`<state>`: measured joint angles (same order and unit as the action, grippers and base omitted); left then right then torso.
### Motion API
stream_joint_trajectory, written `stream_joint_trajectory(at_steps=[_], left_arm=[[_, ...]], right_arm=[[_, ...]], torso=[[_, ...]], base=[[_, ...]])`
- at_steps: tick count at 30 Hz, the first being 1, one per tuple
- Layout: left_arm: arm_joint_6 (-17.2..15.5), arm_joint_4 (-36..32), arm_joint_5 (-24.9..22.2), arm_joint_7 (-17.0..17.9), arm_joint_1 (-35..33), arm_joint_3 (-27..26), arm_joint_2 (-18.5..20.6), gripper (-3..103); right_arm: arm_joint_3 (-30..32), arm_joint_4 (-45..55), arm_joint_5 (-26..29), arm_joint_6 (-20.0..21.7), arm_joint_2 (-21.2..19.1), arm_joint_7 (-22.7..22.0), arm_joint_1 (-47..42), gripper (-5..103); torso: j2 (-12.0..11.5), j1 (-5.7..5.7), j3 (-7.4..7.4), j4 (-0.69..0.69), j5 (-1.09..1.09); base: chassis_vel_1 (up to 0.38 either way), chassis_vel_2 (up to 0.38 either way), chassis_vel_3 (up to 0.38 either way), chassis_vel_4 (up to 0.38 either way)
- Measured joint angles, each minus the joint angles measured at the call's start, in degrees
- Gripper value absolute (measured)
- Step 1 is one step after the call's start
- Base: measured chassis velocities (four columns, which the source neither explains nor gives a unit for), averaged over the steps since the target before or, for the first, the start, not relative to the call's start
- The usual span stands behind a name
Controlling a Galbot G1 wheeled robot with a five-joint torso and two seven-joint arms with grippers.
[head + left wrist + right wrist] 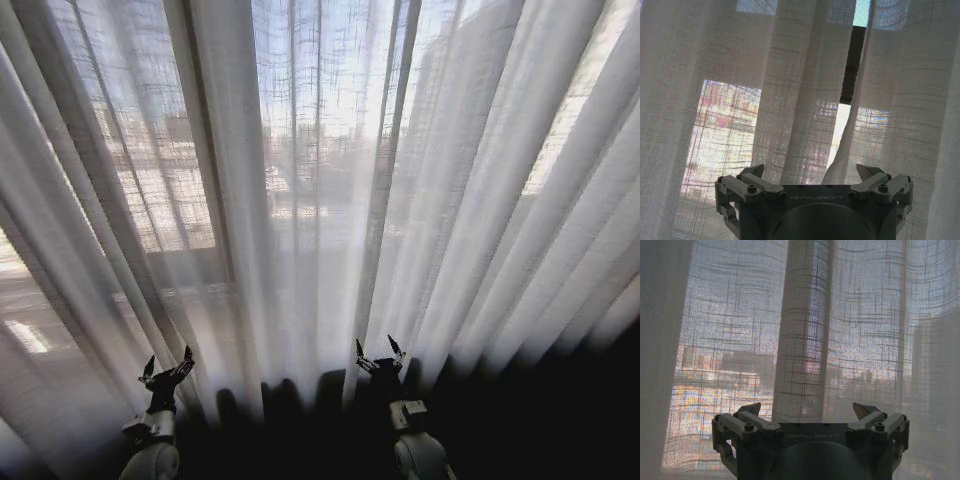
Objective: Open the curtains by pulling them apart, changing their state from closed to fully open.
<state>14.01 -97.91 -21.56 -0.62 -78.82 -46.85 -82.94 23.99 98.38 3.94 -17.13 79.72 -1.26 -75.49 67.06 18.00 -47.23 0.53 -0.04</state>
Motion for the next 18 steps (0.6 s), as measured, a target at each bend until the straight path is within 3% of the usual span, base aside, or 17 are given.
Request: stream_joint_trajectory(at_steps=[5,18], left_arm=[[0.00,0.00,0.00,0.00,-0.04,-0.01,0.00,100],[0.00,0.00,0.00,0.00,-0.02,-0.01,0.00,100]], right_arm=[[-4.40,-4.47,-0.62,1.42,-0.15,-2.36,7.12,100],[-8.36,-12.45,-0.63,1.44,1.39,-4.56,14.45,100]], torso=[[0.02,-0.14,0.04,-0.04,0.04],[0.01,-0.06,0.01,-0.03,0.03]], base=[[-0.017,0.039,0.015,-0.009],[0.018,-0.011,-0.017,0.018]])
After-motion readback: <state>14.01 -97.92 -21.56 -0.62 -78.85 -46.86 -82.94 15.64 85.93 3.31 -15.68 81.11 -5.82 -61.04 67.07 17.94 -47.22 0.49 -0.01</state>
